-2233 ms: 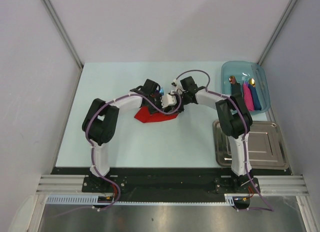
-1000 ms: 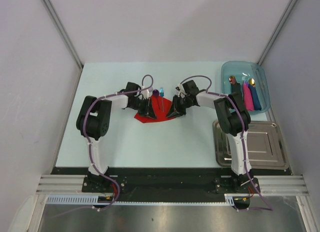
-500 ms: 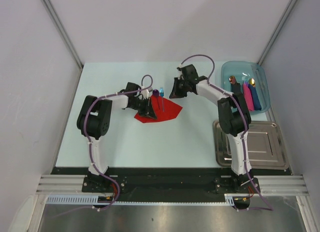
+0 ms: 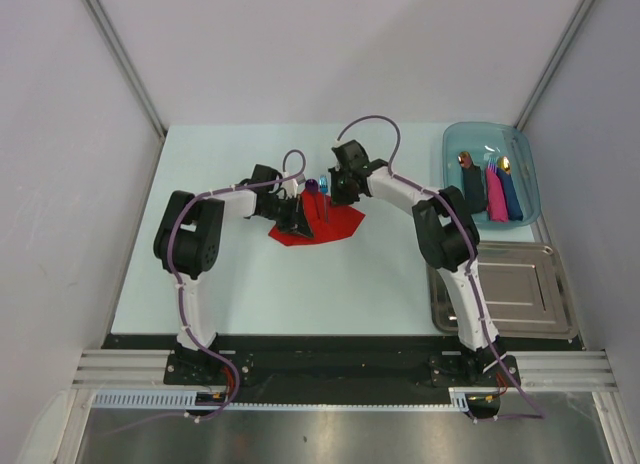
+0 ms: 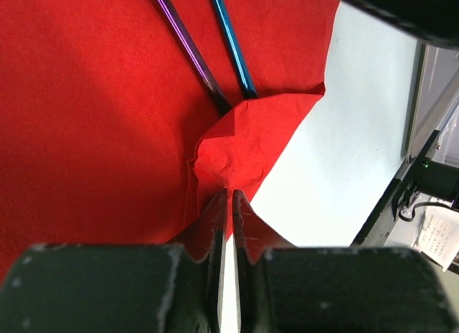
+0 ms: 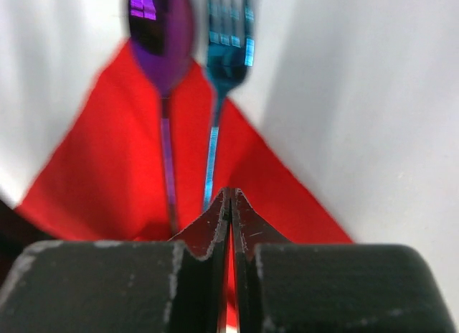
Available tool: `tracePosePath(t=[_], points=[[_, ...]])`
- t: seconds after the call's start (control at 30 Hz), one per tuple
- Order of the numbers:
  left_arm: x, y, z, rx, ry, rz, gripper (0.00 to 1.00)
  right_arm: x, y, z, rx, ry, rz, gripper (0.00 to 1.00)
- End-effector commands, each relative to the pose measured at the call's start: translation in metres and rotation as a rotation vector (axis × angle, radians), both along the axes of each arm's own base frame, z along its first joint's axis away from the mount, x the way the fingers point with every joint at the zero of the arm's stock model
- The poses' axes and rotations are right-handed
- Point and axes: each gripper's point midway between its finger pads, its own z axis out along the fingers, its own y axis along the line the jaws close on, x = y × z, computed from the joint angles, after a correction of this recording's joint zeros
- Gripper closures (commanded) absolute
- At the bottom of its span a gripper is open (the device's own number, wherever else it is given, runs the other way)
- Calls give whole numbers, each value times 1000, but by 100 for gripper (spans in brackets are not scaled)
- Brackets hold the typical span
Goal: Place the utensils on the paper napkin and roll it up
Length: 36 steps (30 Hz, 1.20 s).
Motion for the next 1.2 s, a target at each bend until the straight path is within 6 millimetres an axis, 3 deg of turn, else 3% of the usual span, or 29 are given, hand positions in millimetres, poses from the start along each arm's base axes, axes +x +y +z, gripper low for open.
tracePosePath(t=[0.0, 0.6, 1.17], points=[[6, 0, 3, -5, -18, 11, 90, 14, 3, 2, -41, -55, -7, 95], [6, 9, 2, -6, -16, 30, 88, -3, 11, -33, -156, -31, 7, 85], [7, 11, -1, -4, -4, 39, 87, -11, 15, -43, -169, 3, 8, 73]])
